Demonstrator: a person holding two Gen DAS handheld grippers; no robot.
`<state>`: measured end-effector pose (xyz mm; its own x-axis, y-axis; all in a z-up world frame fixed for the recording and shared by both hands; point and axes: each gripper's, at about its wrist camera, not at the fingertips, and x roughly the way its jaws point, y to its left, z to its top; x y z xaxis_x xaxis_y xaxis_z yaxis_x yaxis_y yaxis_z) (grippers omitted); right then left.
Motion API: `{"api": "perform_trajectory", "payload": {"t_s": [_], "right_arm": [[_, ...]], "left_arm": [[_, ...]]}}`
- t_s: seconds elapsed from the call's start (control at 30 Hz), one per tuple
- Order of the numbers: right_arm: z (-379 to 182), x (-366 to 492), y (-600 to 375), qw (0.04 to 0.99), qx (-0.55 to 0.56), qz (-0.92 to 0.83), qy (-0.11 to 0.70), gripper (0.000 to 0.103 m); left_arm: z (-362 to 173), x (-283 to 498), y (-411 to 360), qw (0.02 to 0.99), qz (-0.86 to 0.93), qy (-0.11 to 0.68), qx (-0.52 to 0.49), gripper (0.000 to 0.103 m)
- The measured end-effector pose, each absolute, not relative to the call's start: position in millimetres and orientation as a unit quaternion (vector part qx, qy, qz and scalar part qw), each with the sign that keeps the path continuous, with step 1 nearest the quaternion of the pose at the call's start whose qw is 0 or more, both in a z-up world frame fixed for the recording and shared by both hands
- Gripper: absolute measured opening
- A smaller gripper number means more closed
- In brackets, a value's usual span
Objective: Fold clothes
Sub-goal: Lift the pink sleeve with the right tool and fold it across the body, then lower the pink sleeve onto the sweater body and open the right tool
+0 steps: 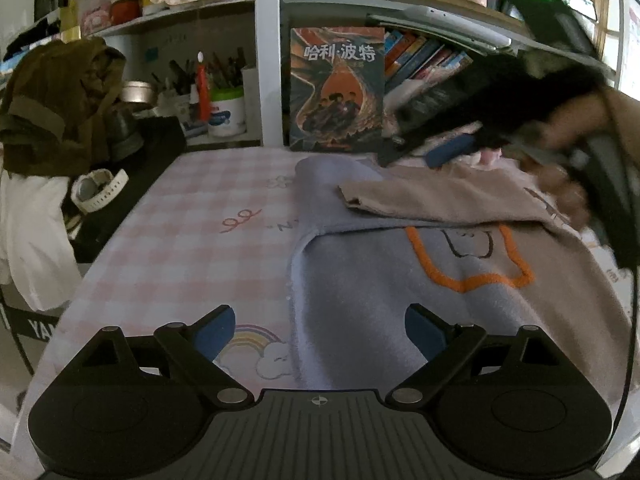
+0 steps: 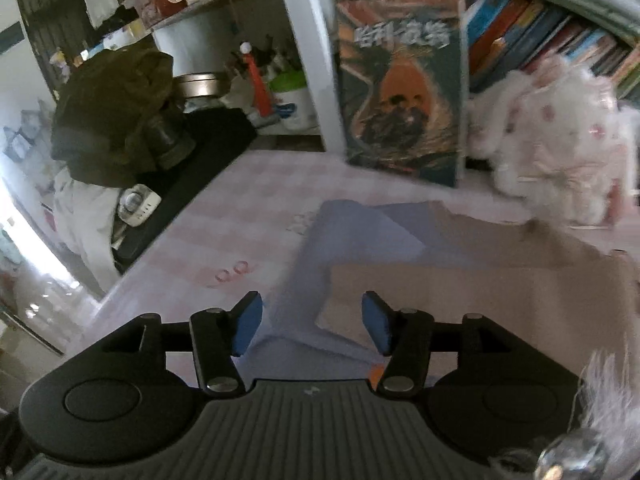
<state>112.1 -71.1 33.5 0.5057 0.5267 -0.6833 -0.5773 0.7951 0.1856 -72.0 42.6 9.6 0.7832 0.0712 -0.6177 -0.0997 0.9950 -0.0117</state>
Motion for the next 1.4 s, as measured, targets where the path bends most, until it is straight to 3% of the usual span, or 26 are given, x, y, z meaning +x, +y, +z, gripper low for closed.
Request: {"api": "perform_trajectory", "payload": {"t_s": [0.43, 0.77, 1.4], "right_arm": [[35, 32, -167, 0.905, -0.063, 0.223, 0.358, 0.062], [4, -21, -237, 0.906, -0.024, 0.121, 0.406, 0.062], [-11, -69, -315, 0.895, 0.021, 0.126, 0.427, 0.064]], "left_arm": [[9, -66, 21, 0.947, -0.004, 0.321, -0.009, 0.094], [8, -65, 5, 0.943, -0.014, 0.333, -0.011, 0.094], [4, -94, -19, 0.920, 0.043, 0.386, -0.057, 0.094]]}}
